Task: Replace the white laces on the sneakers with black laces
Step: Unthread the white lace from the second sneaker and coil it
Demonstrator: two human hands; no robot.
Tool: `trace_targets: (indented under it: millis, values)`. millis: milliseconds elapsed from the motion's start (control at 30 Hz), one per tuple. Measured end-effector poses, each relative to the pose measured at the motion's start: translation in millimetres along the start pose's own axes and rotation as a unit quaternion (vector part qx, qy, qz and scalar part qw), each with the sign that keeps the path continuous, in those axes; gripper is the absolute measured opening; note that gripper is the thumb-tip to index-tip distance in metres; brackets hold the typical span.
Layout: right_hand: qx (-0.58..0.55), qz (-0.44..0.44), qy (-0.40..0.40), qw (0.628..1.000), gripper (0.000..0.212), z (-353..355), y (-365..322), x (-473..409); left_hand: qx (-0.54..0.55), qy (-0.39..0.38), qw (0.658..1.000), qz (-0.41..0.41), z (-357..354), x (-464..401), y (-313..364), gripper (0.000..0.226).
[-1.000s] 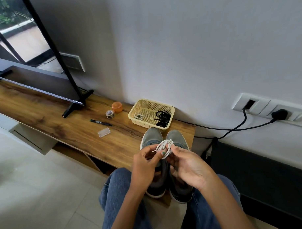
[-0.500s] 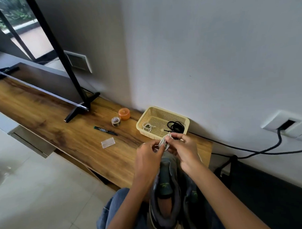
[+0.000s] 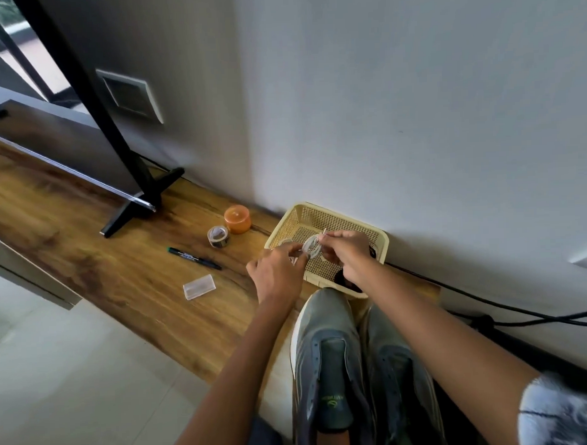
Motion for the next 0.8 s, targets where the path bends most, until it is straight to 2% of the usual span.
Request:
trace_targets:
  millis: [167, 333, 467, 633, 800]
  values:
    - [-0.041, -0.051, 0.038, 0.997, 0.012, -16, 13, -23, -0.023, -0.009, 0.999, -0.036, -12, 9, -3, 0.043]
    - [-0.064, -0.103, 0.046, 0.992, 0.005, -34, 20, -32, -0.012, -0.012, 0.997, -0.074, -20, 22, -9, 0.044]
    - [-0.024, -0.117, 0.035, 0.992, 0.019, -37, 27, -37, -0.026, -0.030, 0.995, -0.089, -24, 25, -9, 0.045]
    - [0.078, -0.064, 0.049, 0.994, 0.021, -15, 22, -36, -0.034, -0.047, 0.993, -0.100, -20, 30, -7, 0.047]
    - [0.180, 0.086, 0.028, 0.980, 0.017, 10, -12, -27, 0.004, -0.033, 0.994, -0.103, -3, 50, 6, 0.047]
Point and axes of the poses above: each hand's wrist, its own x-axis away from the middle knuckle, its own z-axis out of the back of the hand, y = z × x, the point moved 8 cm from there along -x, towards the middle knuckle, and after that the axes turned 12 degrees about y, right-handed, at the moved point
